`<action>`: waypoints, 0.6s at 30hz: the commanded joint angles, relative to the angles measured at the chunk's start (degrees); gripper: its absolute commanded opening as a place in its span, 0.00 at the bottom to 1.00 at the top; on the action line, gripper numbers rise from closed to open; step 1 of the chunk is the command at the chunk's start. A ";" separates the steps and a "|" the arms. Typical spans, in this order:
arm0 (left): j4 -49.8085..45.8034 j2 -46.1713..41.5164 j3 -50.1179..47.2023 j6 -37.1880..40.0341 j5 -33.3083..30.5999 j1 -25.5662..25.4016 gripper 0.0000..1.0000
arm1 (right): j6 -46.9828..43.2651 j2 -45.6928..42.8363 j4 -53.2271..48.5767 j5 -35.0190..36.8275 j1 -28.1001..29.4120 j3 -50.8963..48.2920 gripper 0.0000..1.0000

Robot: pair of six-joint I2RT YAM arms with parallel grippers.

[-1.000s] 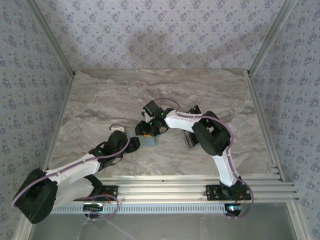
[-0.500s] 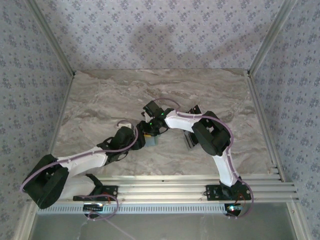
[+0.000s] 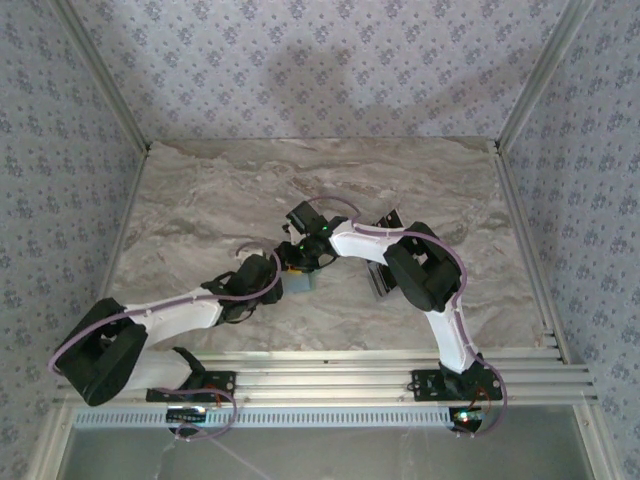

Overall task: Put the credit cards into the card holder
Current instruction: Flip over the card slot on the card holder.

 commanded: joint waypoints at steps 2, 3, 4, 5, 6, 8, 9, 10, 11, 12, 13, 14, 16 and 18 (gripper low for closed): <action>-2.08 0.73 1.21 -0.49 -1.81 -0.41 0.52 | 1.15 -0.23 -0.83 -0.78 -0.41 -0.64 0.52; -2.08 0.71 1.16 -0.56 -1.83 -0.40 0.52 | 1.27 -0.91 -0.57 -0.66 -0.66 -1.02 0.52; -1.99 0.72 1.12 -0.58 -1.82 -0.43 0.52 | 1.53 -1.53 -0.27 -0.51 -0.86 -1.41 0.52; -1.91 0.72 1.00 -0.58 -1.74 -0.44 0.52 | 1.70 -2.28 -0.13 -0.44 -1.15 -1.82 0.52; -1.84 0.73 0.96 -0.63 -1.73 -0.49 0.52 | 1.79 -3.02 0.02 -0.19 -1.38 -2.17 0.53; -1.56 0.73 0.80 -0.70 -1.74 -0.49 0.52 | 1.80 -3.99 0.06 -0.06 -1.62 -2.78 0.53; -1.48 0.69 0.68 -0.77 -1.73 -0.40 0.52 | 1.80 -4.33 0.00 -0.04 -1.74 -2.95 0.53; -1.42 0.73 0.59 -0.74 -1.74 -0.46 0.52 | 1.81 -4.56 -0.01 0.05 -1.83 -3.19 0.53; -1.33 0.73 0.50 -0.75 -1.79 -0.46 0.52 | 1.80 -4.70 -0.02 0.11 -1.91 -3.37 0.53; -1.29 0.72 0.50 -0.74 -1.74 -0.43 0.52 | 1.80 -4.79 -0.03 0.06 -1.92 -3.64 0.53; -1.20 0.68 0.48 -0.79 -1.78 -0.48 0.52 | 1.87 -4.80 0.05 0.10 -2.01 -3.91 0.53; -1.13 0.73 0.42 -0.74 -1.78 -0.45 0.52 | 1.90 -4.81 0.00 0.20 -2.01 -4.18 0.53; -0.98 0.73 0.25 -0.85 -1.82 -0.49 0.52 | 2.15 -5.12 0.50 0.27 -2.09 -5.02 0.53; -0.85 0.80 0.15 -0.85 -1.74 -0.41 0.52 | 2.46 -5.30 0.99 0.31 -2.14 -5.58 0.53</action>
